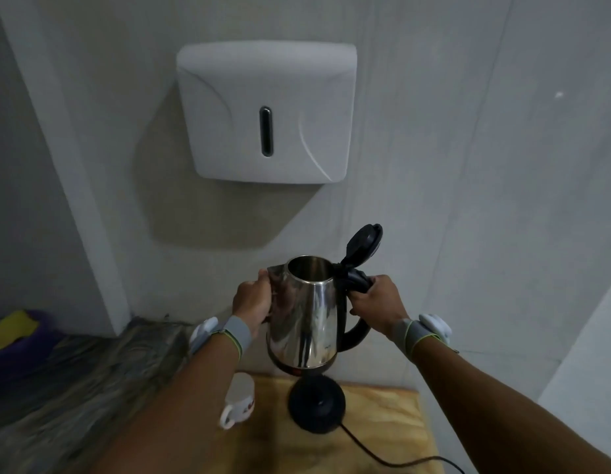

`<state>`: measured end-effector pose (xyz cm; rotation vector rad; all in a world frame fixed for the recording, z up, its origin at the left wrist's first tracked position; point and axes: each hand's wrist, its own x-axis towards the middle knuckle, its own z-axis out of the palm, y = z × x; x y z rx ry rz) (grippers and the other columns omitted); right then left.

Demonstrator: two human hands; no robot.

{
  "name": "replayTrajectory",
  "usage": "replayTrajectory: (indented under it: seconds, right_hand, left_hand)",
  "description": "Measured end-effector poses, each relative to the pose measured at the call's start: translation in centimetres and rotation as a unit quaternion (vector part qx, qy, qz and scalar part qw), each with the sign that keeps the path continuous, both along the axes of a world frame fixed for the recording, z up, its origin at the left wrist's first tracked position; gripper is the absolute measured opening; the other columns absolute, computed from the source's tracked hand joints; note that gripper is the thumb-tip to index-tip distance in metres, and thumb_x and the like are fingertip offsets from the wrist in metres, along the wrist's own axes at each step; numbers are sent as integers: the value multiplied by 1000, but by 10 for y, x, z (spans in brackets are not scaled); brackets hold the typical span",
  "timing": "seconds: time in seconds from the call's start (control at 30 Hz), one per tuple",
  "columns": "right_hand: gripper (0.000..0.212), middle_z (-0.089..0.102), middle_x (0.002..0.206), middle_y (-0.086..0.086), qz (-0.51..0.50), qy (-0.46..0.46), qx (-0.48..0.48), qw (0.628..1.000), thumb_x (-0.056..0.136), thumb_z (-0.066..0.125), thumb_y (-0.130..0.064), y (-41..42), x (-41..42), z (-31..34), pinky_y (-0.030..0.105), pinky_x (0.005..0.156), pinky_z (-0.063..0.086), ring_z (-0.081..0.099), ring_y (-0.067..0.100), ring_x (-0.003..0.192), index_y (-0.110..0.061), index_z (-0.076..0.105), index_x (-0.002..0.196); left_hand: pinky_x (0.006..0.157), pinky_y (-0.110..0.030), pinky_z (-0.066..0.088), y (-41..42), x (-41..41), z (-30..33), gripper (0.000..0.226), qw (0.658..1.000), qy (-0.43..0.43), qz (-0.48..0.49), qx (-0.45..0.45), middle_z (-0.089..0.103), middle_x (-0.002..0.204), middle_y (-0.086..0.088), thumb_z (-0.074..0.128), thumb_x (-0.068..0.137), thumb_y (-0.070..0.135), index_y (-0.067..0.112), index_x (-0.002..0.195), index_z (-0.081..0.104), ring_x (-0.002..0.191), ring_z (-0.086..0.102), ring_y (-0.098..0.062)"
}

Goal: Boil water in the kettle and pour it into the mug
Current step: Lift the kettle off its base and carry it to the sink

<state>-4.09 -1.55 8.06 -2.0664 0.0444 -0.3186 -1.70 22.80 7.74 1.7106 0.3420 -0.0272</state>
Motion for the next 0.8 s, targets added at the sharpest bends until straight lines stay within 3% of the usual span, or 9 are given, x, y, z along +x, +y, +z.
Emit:
replayTrajectory:
  seconds: [0.5,0.63,0.8]
  right_hand:
    - [3,72,64,4,70,-25,14,997,79,71,-17,167,28,31,40,63,62,71,19,59,-14,70,78]
    - [2,71,63,3,86,-31,17,996,78,71,-15,213,33,37,36,61,62,71,18,58,-14,71,76]
    - [4,70,59,-2,97,-31,15,995,77,72,-13,261,39,44,30,60,61,70,13,56,-16,70,75]
  left_hand:
    - [96,-53,62,166,-9,47,56,997,-5,69,-17,75,116,-20,45,104,53,6,117,73,108,73,-41]
    - [85,-46,64,210,-14,52,55,996,-9,85,-22,77,111,-18,45,105,53,7,114,74,103,74,-40]
    - [92,-50,63,255,-21,61,54,995,-17,100,-25,76,113,-18,44,107,52,7,115,72,105,74,-39]
